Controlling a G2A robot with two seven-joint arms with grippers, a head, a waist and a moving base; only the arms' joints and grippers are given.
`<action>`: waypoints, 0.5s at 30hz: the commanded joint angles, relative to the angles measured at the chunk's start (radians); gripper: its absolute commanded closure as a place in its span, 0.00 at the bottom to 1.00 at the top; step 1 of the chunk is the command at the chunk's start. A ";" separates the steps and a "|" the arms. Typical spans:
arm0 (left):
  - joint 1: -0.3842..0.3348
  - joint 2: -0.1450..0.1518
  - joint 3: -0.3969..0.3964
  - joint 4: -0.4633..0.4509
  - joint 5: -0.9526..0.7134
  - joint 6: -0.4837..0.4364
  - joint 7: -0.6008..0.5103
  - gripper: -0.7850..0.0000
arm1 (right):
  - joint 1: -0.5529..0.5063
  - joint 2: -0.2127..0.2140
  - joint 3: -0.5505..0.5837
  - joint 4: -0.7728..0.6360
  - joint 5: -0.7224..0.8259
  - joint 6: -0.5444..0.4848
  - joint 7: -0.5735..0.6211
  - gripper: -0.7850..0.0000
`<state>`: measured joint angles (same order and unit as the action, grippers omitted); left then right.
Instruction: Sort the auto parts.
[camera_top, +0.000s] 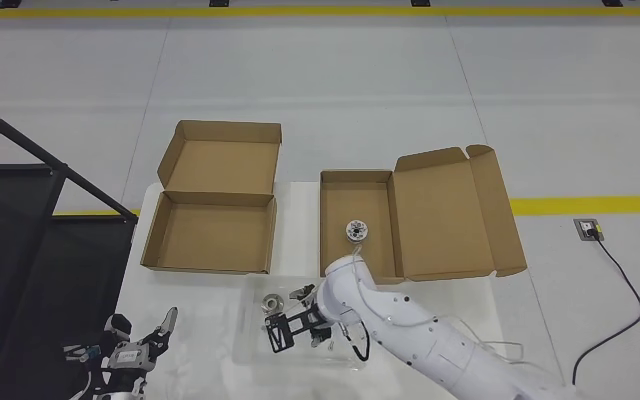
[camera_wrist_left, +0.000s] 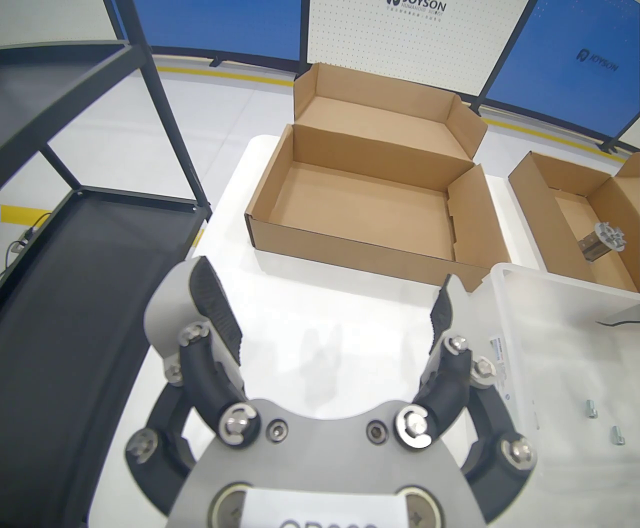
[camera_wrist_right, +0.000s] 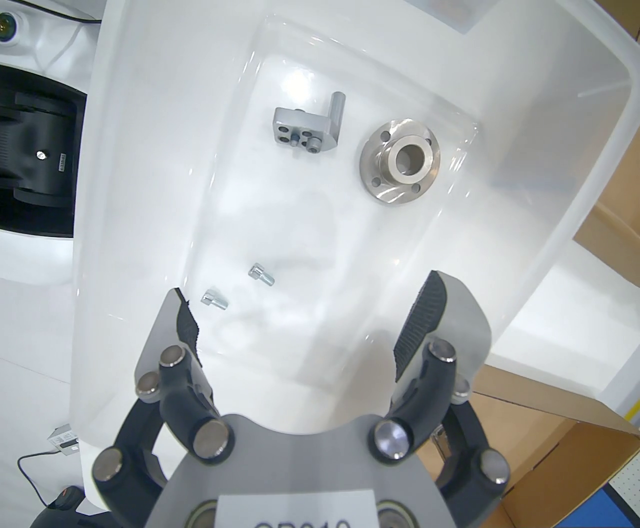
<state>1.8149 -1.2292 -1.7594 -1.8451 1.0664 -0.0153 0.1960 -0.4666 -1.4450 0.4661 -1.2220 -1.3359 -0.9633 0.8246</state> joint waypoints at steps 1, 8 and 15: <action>0.000 0.000 0.000 0.000 0.000 0.000 0.000 0.00 | -0.016 0.003 -0.013 -0.009 -0.054 0.020 0.012 0.00; 0.000 0.000 0.000 0.000 0.000 0.000 0.000 0.00 | -0.061 0.011 -0.015 -0.019 -0.111 0.052 0.039 0.15; 0.000 0.000 0.000 0.000 0.000 0.000 0.000 0.00 | -0.073 0.009 -0.014 0.002 -0.122 0.030 0.017 0.31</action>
<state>1.8149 -1.2292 -1.7594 -1.8451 1.0664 -0.0153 0.1960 -0.5389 -1.4341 0.4541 -1.2252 -1.4559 -0.9297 0.8467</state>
